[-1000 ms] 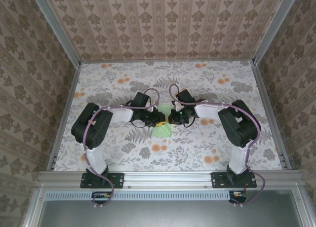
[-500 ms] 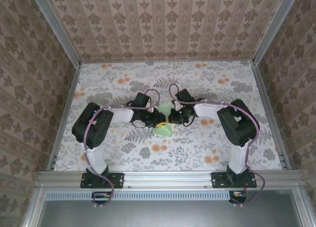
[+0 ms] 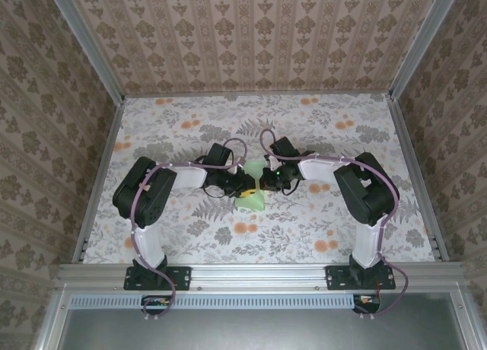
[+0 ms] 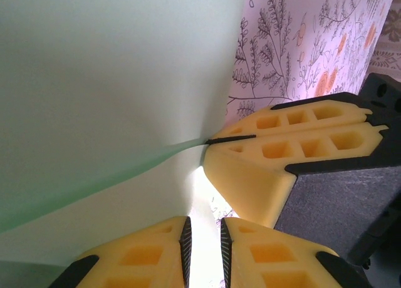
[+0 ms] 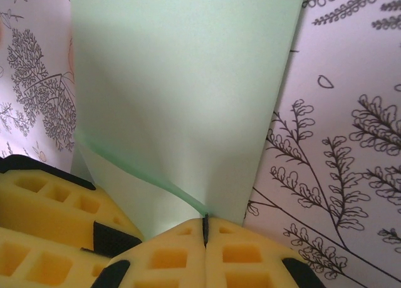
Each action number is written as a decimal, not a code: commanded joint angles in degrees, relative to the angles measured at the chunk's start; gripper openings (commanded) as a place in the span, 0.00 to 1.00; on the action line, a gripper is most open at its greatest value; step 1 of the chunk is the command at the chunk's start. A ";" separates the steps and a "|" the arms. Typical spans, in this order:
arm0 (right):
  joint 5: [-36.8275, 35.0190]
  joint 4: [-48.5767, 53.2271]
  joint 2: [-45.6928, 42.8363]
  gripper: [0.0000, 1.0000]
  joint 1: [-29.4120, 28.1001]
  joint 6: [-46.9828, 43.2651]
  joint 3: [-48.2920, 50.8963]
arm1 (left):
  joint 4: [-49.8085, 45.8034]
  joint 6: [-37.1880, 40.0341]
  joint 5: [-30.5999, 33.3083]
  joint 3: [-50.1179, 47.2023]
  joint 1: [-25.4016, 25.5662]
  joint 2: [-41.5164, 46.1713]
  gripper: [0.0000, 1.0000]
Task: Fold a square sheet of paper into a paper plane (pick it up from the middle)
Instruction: Fold the triangle a second time at the center of the table.
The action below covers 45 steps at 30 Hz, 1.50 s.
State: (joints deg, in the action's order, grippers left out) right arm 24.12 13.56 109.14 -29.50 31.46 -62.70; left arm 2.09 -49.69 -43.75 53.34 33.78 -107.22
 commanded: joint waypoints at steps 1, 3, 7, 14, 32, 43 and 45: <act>-1.00 1.97 -0.93 0.03 0.14 -0.43 -0.68 | -0.98 1.29 -0.64 1.11 0.32 -1.02 0.23; -0.87 2.07 -1.55 0.03 0.13 -0.41 -0.51 | -1.02 1.26 -0.64 1.15 0.32 -1.06 0.23; -0.82 2.32 -1.59 0.03 0.14 -0.42 -0.59 | -1.06 1.35 -0.64 1.23 0.32 -1.06 0.23; -1.18 2.40 -1.83 0.03 0.14 -0.11 -0.25 | -1.38 1.48 -0.58 1.40 0.32 -1.41 0.23; -2.50 3.73 -0.19 0.03 0.09 -0.43 -1.02 | -1.39 1.52 -0.57 1.34 0.39 -1.86 0.23; -2.85 4.33 0.62 0.03 0.14 -0.53 -1.24 | -8.75 4.98 4.94 3.50 0.53 2.70 0.20; -2.76 4.35 0.78 0.03 0.12 -0.51 -1.43 | -11.68 6.39 6.39 4.43 0.92 1.90 0.19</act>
State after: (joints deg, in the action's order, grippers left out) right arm 23.11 14.98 109.03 -29.52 31.46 -63.07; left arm -3.33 -47.20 -40.60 55.46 34.11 -106.50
